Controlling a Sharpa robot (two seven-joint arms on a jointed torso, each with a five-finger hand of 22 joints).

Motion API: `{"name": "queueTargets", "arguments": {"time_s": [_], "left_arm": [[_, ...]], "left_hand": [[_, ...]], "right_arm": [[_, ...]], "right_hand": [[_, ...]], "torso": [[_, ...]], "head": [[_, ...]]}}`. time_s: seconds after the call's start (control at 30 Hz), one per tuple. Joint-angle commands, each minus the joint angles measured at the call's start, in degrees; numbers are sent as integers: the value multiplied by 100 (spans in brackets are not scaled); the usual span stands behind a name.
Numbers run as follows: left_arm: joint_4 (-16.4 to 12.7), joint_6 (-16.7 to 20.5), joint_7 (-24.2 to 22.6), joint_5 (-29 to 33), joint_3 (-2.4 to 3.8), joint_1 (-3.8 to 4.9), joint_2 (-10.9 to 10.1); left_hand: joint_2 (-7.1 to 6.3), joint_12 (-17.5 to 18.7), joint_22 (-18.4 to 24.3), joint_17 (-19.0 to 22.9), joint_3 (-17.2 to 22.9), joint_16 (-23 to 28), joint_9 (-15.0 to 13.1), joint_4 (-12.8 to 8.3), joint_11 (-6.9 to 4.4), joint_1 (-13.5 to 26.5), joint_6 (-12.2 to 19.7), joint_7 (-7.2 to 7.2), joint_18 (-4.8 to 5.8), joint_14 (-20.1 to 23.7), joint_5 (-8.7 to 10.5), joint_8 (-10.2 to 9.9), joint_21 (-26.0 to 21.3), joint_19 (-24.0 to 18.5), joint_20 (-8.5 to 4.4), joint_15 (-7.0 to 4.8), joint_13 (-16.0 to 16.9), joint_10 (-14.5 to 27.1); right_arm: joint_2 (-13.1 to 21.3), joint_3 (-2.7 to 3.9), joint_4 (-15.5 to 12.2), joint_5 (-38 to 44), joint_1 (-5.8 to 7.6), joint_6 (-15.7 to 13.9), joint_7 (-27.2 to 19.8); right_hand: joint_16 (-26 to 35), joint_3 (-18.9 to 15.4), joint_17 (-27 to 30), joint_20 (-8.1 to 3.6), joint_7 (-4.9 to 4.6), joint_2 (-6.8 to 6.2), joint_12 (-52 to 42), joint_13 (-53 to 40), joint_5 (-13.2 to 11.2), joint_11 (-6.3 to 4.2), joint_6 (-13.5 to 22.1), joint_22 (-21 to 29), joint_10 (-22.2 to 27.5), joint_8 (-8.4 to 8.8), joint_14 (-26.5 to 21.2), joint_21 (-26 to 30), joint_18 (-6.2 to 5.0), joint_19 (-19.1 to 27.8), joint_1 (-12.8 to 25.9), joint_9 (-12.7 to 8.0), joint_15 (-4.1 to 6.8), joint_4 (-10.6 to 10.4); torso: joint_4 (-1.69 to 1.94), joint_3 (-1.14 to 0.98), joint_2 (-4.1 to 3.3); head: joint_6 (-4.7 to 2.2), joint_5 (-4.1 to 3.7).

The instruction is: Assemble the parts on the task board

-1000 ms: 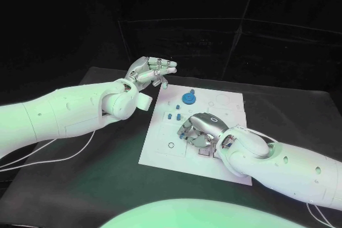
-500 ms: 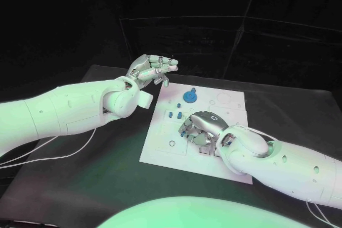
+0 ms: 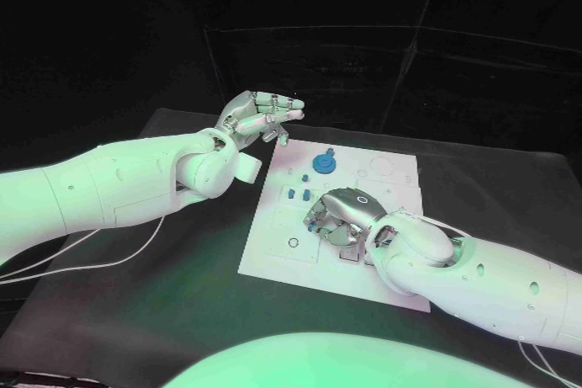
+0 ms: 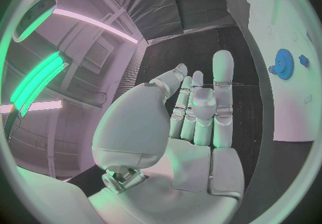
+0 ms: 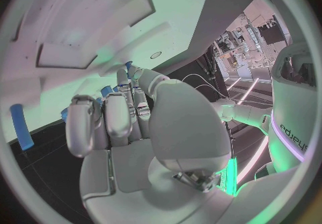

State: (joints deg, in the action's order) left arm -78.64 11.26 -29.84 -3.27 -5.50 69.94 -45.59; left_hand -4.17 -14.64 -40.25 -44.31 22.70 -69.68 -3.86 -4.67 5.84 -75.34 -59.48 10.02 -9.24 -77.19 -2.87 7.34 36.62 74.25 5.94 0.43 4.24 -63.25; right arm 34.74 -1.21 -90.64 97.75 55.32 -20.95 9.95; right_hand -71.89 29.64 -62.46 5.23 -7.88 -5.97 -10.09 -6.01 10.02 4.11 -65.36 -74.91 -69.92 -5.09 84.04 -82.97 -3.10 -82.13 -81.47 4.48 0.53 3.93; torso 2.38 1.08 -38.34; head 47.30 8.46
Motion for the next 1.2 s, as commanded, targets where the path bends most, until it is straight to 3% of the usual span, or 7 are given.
{"name": "queueTargets", "arguments": {"time_s": [0.03, 0.2, 0.37, 0.63, 0.8, 1.0, 1.2], "left_arm": [[-5, -80, -14, 21, 6, 10, 0], [-1, -94, 3, 21, 6, 10, -1], [6, -106, 26, 20, 6, 10, -3], [19, -125, 55, 20, 6, 10, -3], [34, -136, 70, 20, 6, 10, -2], [44, -145, 81, 20, 6, 10, -2], [60, -169, 114, 20, 5, 10, -8]], "left_hand": [[-20, -39, 6, 7, -19, 2, 9, -26, -20, -29, 43, 0, -113, 37, -19, -20, -19, -26, 4, 9, -7, 39], [-20, -39, 6, 7, -19, 2, 9, -26, -20, -29, 43, 0, -113, 37, -19, -20, -19, -26, 4, 9, -7, 39], [-22, -40, 8, 20, -24, 6, 9, -26, -18, -25, 48, 2, -113, 42, -19, -22, -21, -27, 6, 11, -7, 45], [-25, -41, 9, 18, -29, 3, 9, -26, -16, -22, 53, 4, -113, 43, -19, -23, -22, -27, 7, 13, -7, 50], [-28, -42, 9, 20, -33, 3, 9, -26, -14, -18, 56, 5, -113, 44, -17, -23, -23, -27, 9, 14, -7, 52], [-28, -42, 9, 20, -33, 3, 9, -26, -14, -18, 56, 5, -113, 44, -17, -23, -23, -27, 9, 14, -7, 52], [-31, -44, 10, -10, -39, -12, 8, -26, -13, -14, 59, 6, -113, 36, -16, -24, -25, -27, 10, 15, -7, 55]], "right_arm": [[-13, -5, 6, 163, 3, 329, 102], [-33, -7, 4, 336, 3, 616, 174], [-34, -8, 7, 456, 3, 598, 255], [-32, -9, 15, 478, 4, 411, 238], [-28, -9, 23, 419, 4, 217, 164], [46, -9, -52, 368, 5, -147, 121], [375, -3, -405, 218, 19, -419, 129]], "right_hand": [[-34, 2, 4, 21, -46, 15, 30, -1, 15, -8, -12, -445, 2, 24, 159, -15, 30, -13, 56, 4, 16, 12], [-39, -36, 12, 30, -45, 0, 38, -2, -33, -7, -19, -449, 6, 28, 158, -17, 30, -11, 117, 6, 11, -3], [-37, -67, 33, 40, -59, -15, 79, 12, -56, 9, 35, -433, 62, 66, 153, -6, 25, 7, 170, -6, 0, -14], [-2, -81, 125, 108, -145, -89, 309, 121, -73, 123, 260, -329, 427, 148, 126, 66, -1, 99, 306, -49, -91, -61], [153, -99, 388, 218, -276, -212, 530, 240, -96, 277, 659, 4, 928, 163, 49, 297, -86, 357, 399, -84, -218, -88], [308, -243, 632, 264, -252, -289, 524, 228, -127, 300, 997, 292, 1247, 155, -22, 511, -162, 562, 415, -77, -239, -91], [297, -360, 639, 257, -244, -298, 380, 207, -81, 282, 1014, 277, 1199, 133, -8, 506, -156, 527, 445, -61, -225, -125]], "torso": [[2, 1, 0], [0, 0, -1], [-4, -2, 0], [4, -1, 0], [0, 0, 0], [-3, -6, -1], [-6, 4, 12]], "head": [[7, -1], [15, 6], [20, 3], [20, -8], [15, -7], [8, -13], [-21, -34]]}}
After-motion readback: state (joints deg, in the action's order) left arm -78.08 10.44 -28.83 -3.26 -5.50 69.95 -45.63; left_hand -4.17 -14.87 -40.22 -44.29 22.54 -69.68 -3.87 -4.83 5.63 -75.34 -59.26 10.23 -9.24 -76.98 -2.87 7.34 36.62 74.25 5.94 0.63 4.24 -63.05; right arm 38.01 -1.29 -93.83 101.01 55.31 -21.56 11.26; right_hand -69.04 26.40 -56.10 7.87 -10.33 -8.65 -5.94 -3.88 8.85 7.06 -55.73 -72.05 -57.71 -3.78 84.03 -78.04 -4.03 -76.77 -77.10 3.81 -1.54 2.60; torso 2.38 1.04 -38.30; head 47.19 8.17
